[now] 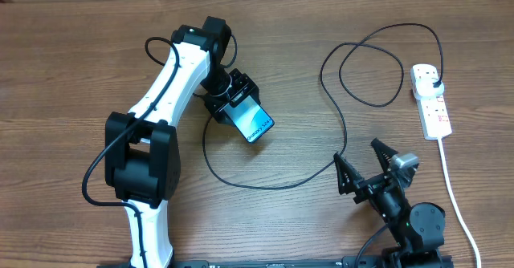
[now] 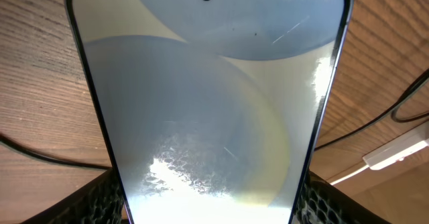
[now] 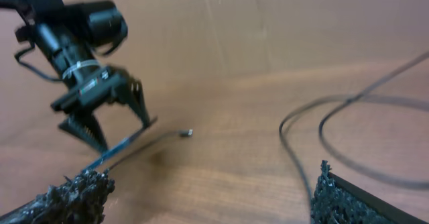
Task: Plug charger to phone and switch on socket
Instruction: 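Move the right gripper toward the black cable's USB-C end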
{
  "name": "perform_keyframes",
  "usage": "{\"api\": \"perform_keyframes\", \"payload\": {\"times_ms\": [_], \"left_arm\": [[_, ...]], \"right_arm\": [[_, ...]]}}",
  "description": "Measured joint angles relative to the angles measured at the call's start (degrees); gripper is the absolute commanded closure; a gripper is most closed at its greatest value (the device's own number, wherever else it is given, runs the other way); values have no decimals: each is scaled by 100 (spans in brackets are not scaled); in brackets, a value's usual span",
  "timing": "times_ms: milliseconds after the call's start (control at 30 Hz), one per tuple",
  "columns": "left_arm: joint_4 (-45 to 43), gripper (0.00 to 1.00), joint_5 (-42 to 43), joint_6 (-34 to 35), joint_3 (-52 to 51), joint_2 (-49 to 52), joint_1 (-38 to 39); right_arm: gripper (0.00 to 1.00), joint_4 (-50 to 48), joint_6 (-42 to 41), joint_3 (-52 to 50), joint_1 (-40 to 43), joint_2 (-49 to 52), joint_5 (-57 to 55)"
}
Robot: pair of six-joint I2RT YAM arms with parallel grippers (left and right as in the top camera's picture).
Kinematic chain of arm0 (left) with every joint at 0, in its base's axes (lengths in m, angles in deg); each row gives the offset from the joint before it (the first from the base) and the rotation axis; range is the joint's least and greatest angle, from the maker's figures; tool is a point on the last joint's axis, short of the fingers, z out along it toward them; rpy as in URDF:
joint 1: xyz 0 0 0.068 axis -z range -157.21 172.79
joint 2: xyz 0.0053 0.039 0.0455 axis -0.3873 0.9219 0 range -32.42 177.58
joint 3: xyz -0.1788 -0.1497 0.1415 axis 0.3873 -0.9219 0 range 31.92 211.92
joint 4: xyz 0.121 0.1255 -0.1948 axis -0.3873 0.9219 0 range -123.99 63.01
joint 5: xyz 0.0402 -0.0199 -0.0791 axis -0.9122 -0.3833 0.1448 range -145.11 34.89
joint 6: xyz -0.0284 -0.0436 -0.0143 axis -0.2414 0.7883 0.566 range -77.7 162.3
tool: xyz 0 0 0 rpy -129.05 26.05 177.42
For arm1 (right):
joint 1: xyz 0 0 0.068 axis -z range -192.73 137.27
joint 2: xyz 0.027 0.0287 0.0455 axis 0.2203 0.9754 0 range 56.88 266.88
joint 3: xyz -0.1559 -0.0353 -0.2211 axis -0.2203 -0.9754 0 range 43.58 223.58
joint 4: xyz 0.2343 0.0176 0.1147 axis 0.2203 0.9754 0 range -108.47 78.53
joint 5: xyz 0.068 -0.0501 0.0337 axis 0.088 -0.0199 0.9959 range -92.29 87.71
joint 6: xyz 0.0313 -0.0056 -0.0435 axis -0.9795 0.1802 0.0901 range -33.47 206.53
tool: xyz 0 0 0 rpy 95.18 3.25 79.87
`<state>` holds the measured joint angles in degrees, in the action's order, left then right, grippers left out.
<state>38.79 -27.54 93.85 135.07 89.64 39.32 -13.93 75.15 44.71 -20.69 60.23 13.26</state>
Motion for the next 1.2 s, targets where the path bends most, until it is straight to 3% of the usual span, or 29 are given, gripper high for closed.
{"api": "perform_keyframes", "payload": {"times_ms": [267, 733, 1033, 1200], "left_arm": [[-26, 58, 0, 81, 2, 0, 0], [-131, 57, 68, 85, 7, 0, 0], [-131, 55, 136, 85, 7, 0, 0], [-151, 55, 282, 125, 9, 0, 0]], "right_arm": [[0, 175, -181, 1036, 0, 1606, 348], [0, 2426, -214, 4170, 7, 4881, 988], [0, 2389, -289, 4413, 7, 5657, 1849], [20, 2070, -739, 4413, 4, 6063, 1980]]}}
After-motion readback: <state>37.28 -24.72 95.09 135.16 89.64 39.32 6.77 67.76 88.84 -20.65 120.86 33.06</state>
